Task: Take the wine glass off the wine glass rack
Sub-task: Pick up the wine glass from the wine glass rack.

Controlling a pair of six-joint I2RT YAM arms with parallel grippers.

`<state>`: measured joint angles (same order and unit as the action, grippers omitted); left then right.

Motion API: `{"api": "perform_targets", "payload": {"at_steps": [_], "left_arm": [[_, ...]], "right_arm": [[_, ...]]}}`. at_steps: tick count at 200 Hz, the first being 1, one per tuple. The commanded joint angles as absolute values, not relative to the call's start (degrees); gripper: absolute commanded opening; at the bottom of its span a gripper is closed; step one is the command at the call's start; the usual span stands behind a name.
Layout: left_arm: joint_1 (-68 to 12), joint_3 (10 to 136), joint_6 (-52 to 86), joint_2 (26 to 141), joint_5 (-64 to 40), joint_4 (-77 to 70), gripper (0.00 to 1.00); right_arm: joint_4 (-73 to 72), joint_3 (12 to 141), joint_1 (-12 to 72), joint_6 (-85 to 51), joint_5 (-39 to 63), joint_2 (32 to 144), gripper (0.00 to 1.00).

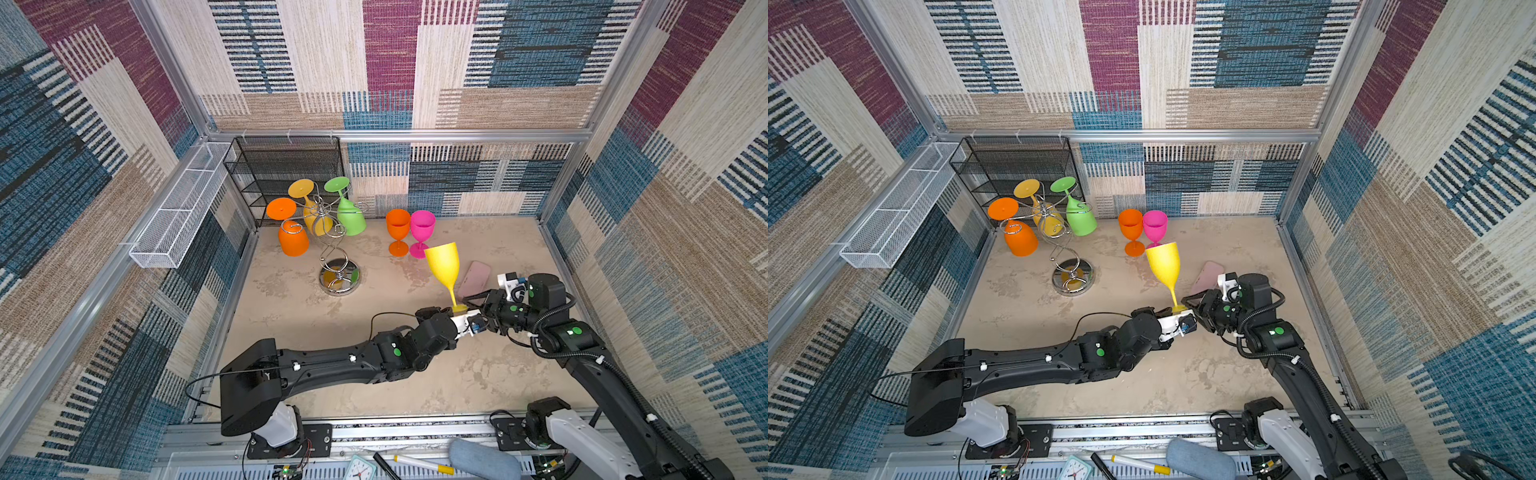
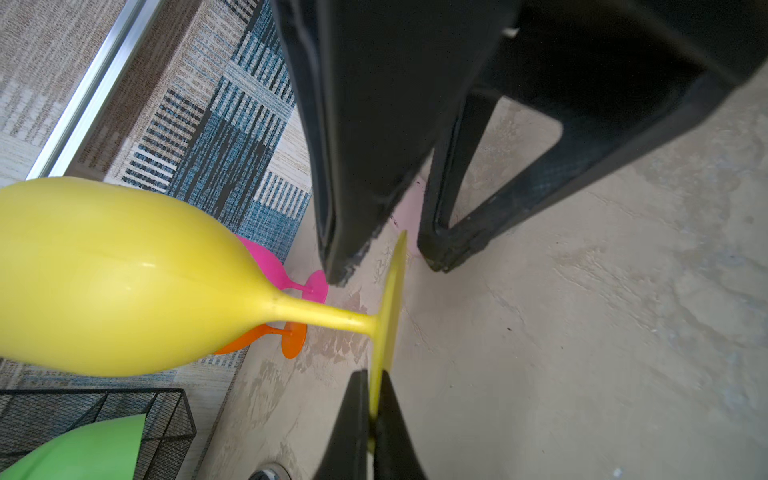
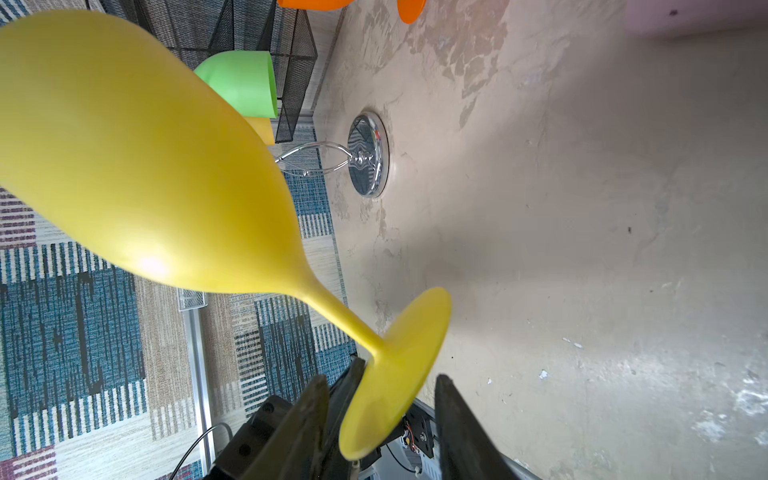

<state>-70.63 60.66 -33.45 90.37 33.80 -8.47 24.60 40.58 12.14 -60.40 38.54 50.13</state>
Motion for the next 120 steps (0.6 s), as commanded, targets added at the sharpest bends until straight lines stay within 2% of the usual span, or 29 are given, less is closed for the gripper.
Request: {"api": "perform_targets", "payload": {"at_steps": [1, 57, 72, 110, 120], "left_arm": [[-70.7, 61.4, -36.3, 91.1, 35.4, -14.0, 0.00], [-70.7, 61.6, -38.7, 91.7, 35.6, -17.3, 0.00], [-70.9, 61.0, -39.6, 91.5, 36.1, -18.6, 0.00], [-71.3, 58.9, -41.2, 90.8, 36.9, -22.7, 0.00], [-71.5, 58.8, -41.2, 90.7, 37.0, -22.9, 0.00]], "right_arm": [[21.7, 40.1, 12.1, -61.7, 39.6, 50.3, 0.40], [20.5, 39.8, 12.1, -63.0, 38.7, 50.5, 0.17], [20.4, 39.7, 12.1, -63.6, 37.9, 50.5, 0.15], [18.3, 38.9, 12.1, -66.1, 36.9, 49.9, 0.00], [18.0, 38.8, 12.1, -66.6, 36.2, 49.7, 0.00]]}}
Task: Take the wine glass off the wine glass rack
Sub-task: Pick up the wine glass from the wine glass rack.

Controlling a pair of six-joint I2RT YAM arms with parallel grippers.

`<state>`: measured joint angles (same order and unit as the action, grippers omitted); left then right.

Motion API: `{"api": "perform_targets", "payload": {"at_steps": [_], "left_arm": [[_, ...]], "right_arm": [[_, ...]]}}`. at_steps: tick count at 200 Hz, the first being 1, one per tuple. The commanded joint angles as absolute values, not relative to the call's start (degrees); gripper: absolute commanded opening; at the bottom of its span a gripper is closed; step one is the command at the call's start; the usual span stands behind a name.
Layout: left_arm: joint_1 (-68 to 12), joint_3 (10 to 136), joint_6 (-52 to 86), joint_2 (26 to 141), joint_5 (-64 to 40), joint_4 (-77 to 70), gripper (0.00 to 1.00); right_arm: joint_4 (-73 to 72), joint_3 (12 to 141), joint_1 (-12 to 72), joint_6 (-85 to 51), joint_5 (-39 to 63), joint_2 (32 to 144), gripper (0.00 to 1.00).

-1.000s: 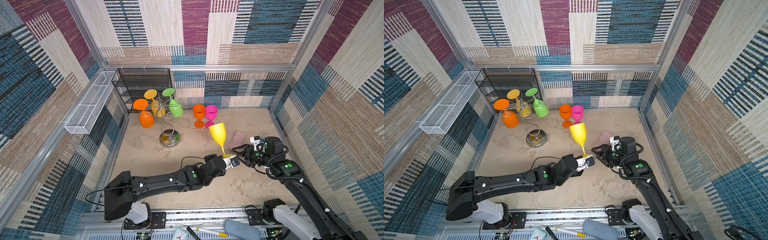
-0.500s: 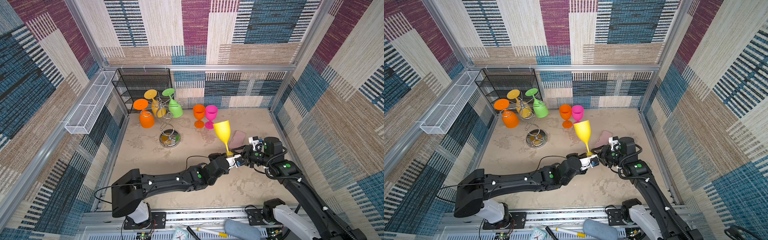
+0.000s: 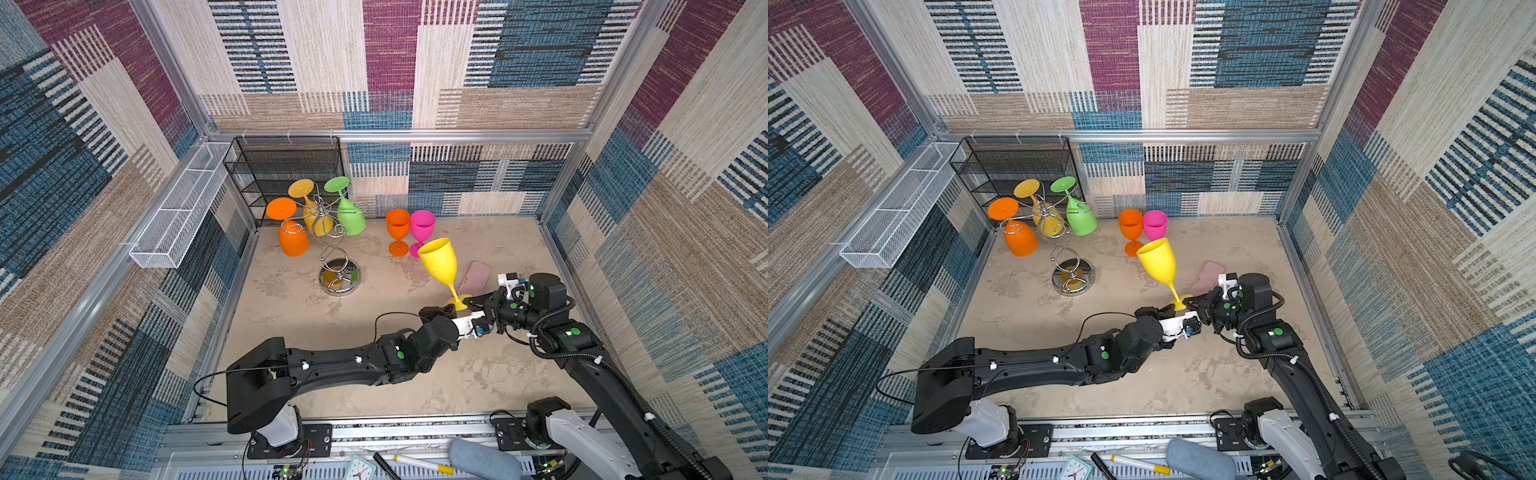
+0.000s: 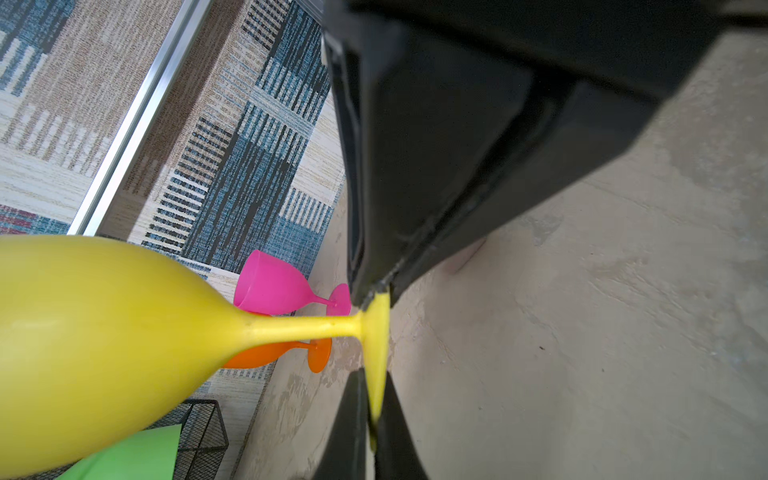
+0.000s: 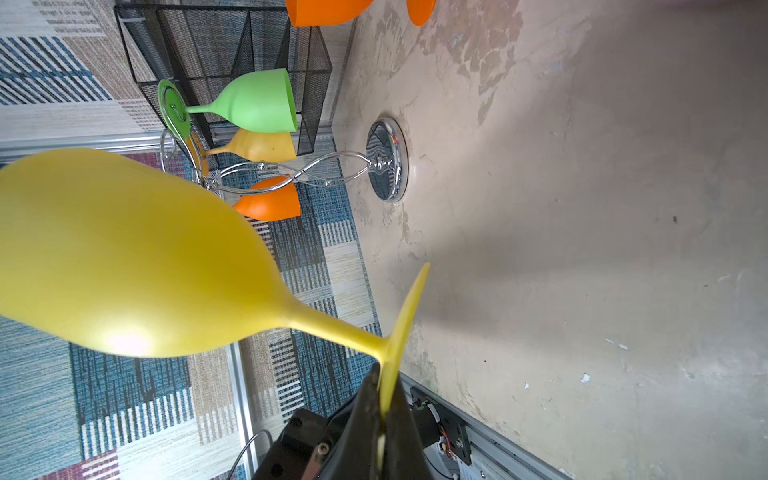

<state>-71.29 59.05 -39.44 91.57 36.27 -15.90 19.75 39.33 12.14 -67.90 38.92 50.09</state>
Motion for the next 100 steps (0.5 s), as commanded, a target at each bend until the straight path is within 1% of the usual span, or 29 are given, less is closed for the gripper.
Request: {"api": "perform_targets", "payload": {"at_steps": [1, 8, 37, 58, 74, 100], "left_arm": [[-71.5, 58.7, -41.2, 90.7, 37.0, -22.9, 0.00], [-71.5, 58.7, -41.2, 90.6, 37.0, -22.9, 0.00], [-71.7, 58.0, -38.2, 88.0, 35.8, -19.9, 0.25], [-71.7, 57.1, -34.0, 84.4, 34.0, -15.6, 0.37], [-71.7, 57.0, -29.9, 81.2, 31.7, -10.3, 0.42], [-71.5, 58.8, -22.4, 75.7, 25.1, 1.1, 0.45]], "right_arm": [[18.0, 38.8, 12.1, -66.6, 36.2, 49.7, 0.00], [17.7, 38.8, 12.2, -66.9, 35.7, 49.4, 0.00], [15.4, 37.8, 12.2, -68.3, 33.5, 47.7, 0.00], [13.3, 36.8, 12.2, -69.3, 31.9, 46.5, 0.00], [12.3, 36.6, 12.1, -69.2, 30.7, 46.5, 0.00], [9.9, 36.4, 12.1, -67.6, 28.1, 46.1, 0.00]]}}
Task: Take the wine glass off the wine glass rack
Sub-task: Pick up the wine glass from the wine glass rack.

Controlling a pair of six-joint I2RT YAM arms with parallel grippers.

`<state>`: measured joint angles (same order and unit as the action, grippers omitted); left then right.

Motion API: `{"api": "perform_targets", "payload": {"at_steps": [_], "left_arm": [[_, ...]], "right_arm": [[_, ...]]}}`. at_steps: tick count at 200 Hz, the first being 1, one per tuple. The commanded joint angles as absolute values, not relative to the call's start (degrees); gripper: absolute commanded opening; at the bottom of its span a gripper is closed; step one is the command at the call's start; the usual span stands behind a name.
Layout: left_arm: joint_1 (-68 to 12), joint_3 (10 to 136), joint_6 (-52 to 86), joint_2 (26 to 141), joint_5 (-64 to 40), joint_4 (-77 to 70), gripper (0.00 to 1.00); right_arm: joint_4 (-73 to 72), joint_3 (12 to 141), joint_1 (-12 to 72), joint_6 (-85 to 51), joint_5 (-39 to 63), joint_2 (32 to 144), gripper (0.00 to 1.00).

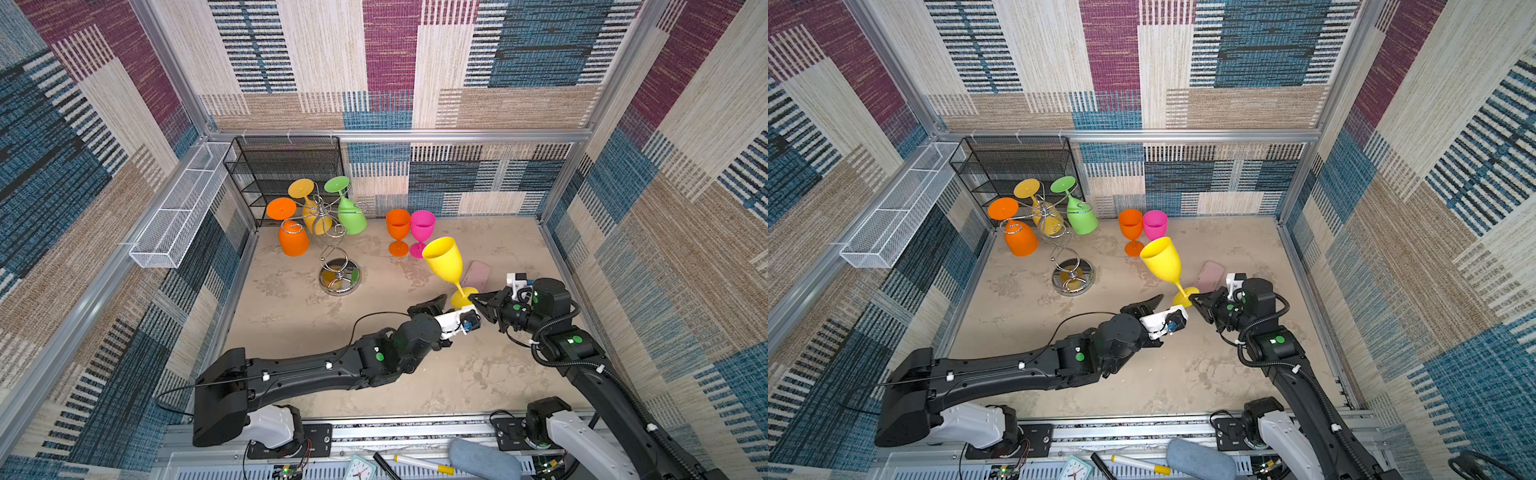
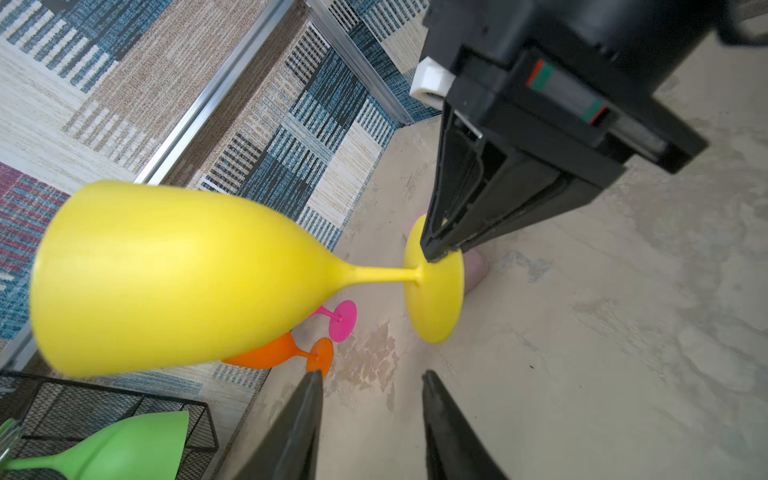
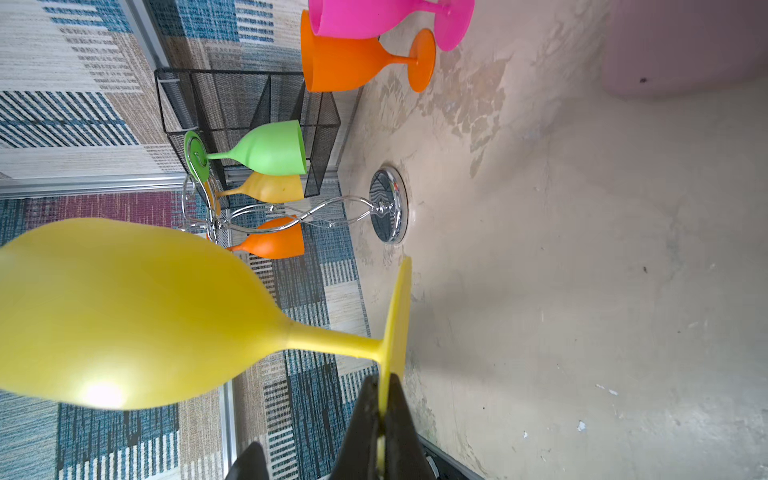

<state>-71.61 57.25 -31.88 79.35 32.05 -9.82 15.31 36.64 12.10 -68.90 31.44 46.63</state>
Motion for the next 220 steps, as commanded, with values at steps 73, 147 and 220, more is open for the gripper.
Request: {"api": "perform_targets", "payload": {"at_steps": [73, 147, 220], "left_arm": [[-63.5, 70.9, -11.3, 67.5, 4.1, 22.4, 0.50], [-49.9, 84.4, -7.0, 71.5, -12.6, 26.4, 0.49], [-45.3, 90.9, -3.3, 79.4, -21.2, 26.9, 0.49]], "right_arm": [[4.3, 36.2, 11.8, -55.1, 18.2, 43.9, 0.00], [-1.6, 32.4, 11.8, -48.6, 18.0, 41.8, 0.00], [-3.6, 32.5, 11.8, -44.5, 17.0, 43.5, 0.00]]}}
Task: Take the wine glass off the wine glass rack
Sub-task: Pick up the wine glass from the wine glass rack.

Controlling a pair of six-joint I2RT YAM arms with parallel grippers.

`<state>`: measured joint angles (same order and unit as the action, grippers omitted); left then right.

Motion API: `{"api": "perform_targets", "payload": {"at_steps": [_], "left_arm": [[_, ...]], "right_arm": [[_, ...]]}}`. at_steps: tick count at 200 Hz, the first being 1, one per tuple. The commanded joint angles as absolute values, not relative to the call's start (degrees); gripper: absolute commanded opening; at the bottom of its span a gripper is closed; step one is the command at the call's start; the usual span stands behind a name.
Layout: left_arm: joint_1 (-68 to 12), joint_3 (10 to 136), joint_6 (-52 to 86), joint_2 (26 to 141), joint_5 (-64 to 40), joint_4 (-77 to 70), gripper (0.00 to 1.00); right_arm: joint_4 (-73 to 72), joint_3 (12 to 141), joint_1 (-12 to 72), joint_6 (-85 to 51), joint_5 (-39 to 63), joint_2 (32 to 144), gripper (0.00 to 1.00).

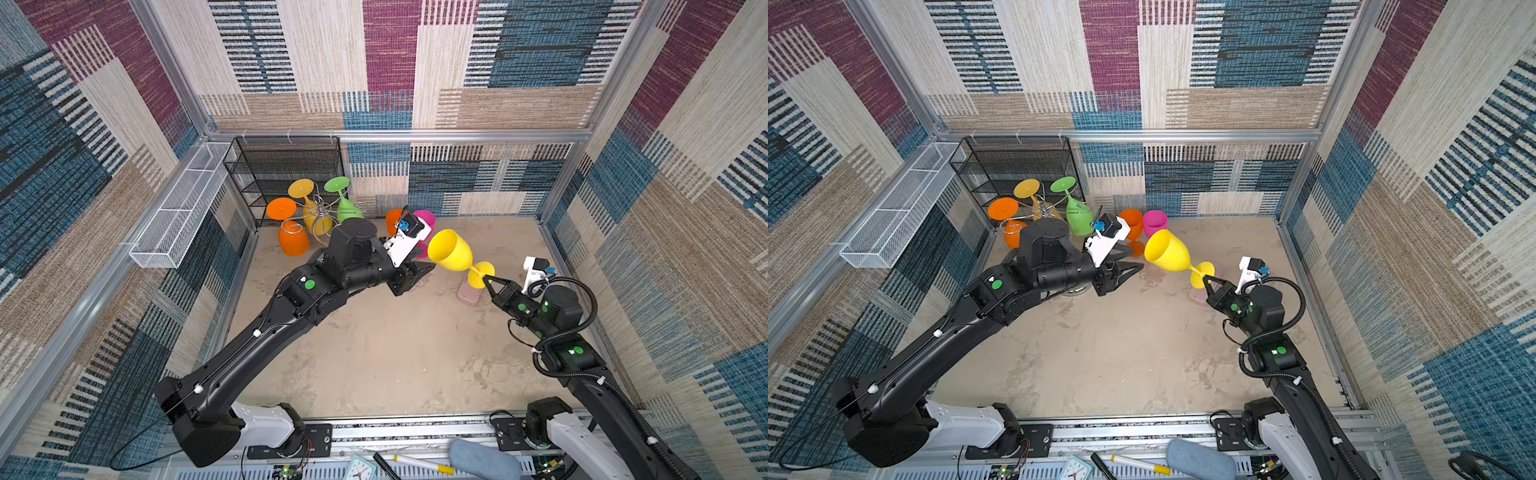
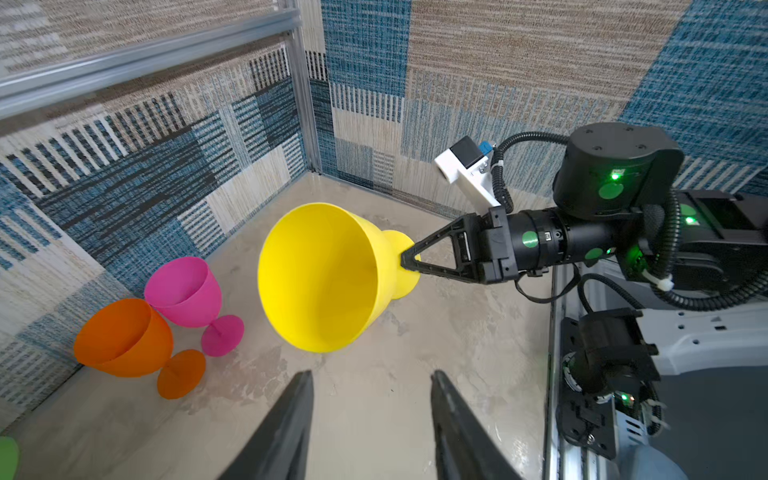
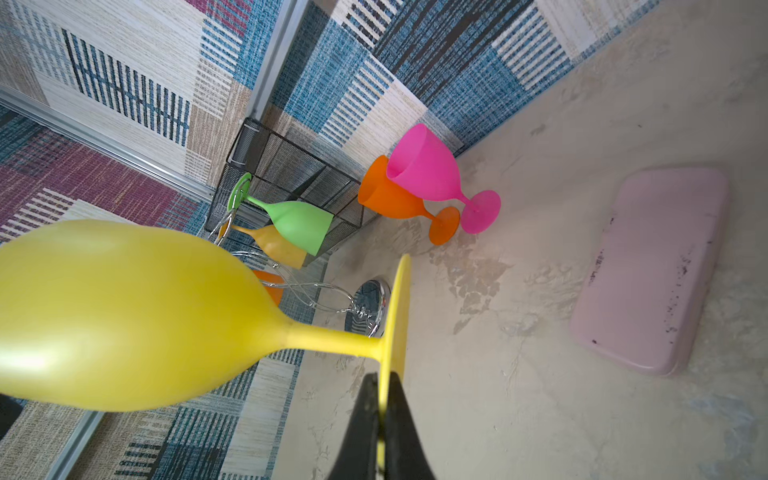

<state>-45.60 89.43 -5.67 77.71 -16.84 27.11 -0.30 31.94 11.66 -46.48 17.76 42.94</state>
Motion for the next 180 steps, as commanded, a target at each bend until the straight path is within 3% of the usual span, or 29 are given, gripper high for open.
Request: {"api": "perform_targets", "payload": {"at_steps": [1, 103, 157, 180], "left_arm": [[-45.3, 90.9, -3.3, 79.5, -21.2, 26.8, 0.49], [-45.2, 89.4, -0.9, 85.2, -20.1, 17.0, 0.47], [-45.2, 90.4, 0.1, 87.7, -22.3, 16.3, 0.33], [-45.2, 90.6, 0.8, 88.0, -23.3, 15.3, 0.22]], "right_arm": [[-3.7, 32.5, 11.8, -44.5, 17.0, 43.5, 0.00], [-3.9, 33.2, 11.8, -44.6, 17.4, 44.0, 0.00], [-4.3, 33.5, 11.8, -44.6, 18.0, 44.9, 0.00], [-4.6, 33.7, 11.8, -44.6, 18.0, 45.4, 0.00]]}}
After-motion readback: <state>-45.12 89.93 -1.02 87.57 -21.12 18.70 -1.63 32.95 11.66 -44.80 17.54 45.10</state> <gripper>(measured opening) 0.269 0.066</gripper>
